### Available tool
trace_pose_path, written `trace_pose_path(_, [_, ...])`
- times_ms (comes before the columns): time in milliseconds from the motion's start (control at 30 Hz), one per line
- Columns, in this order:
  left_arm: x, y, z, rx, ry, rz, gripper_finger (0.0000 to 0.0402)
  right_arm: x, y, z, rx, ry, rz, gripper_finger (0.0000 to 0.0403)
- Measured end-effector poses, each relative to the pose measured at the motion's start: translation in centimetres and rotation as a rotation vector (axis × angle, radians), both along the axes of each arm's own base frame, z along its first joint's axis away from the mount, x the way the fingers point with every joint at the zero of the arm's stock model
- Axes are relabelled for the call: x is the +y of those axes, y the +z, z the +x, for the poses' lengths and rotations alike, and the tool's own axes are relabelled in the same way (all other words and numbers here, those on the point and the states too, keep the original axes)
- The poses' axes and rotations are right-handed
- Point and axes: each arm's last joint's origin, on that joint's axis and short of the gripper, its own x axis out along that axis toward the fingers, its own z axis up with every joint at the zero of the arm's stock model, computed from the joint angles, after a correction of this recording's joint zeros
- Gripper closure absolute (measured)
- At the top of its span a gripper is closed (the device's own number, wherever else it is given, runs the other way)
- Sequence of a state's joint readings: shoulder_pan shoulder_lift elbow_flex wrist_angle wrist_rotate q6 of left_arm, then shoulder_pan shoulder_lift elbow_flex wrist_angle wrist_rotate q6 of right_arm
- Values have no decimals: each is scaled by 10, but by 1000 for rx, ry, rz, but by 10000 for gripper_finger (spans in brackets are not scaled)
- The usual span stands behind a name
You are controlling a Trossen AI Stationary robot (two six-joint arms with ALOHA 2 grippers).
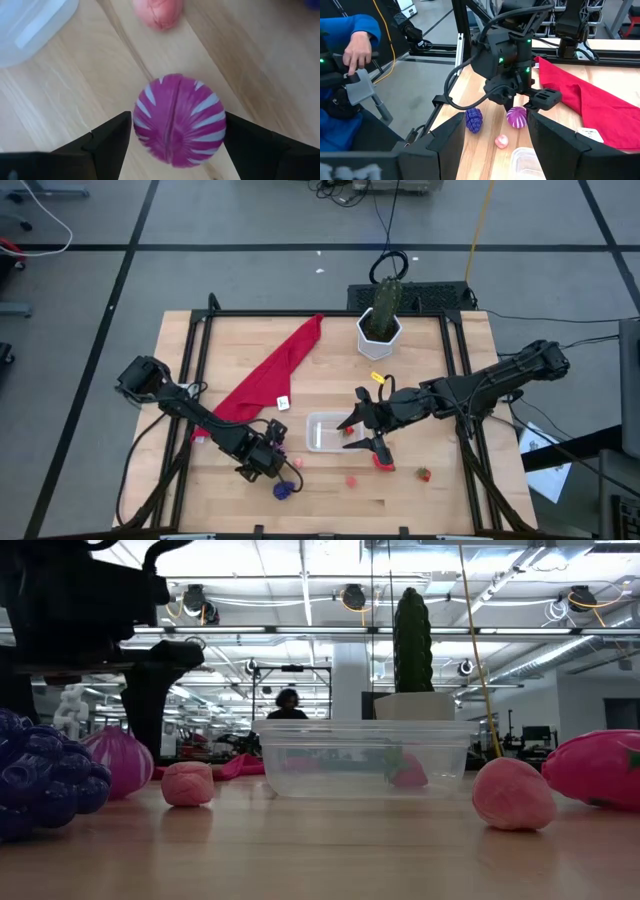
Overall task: Pick and placing Produce into tupperware
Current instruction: Put the purple onion into the transparent bin
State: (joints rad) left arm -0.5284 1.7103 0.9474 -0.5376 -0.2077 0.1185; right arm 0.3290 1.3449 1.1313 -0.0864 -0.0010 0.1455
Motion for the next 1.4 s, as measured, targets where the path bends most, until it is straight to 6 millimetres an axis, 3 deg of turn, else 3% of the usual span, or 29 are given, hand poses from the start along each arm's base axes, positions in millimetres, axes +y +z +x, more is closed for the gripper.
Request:
trace_pose_path(600, [-1,1,2,-18,2,-8,138,0,0,0,0,0,0,195])
trace_pose_path(1400, [0,1,1,-31,45,2,135,0,0,0,0,0,0,195])
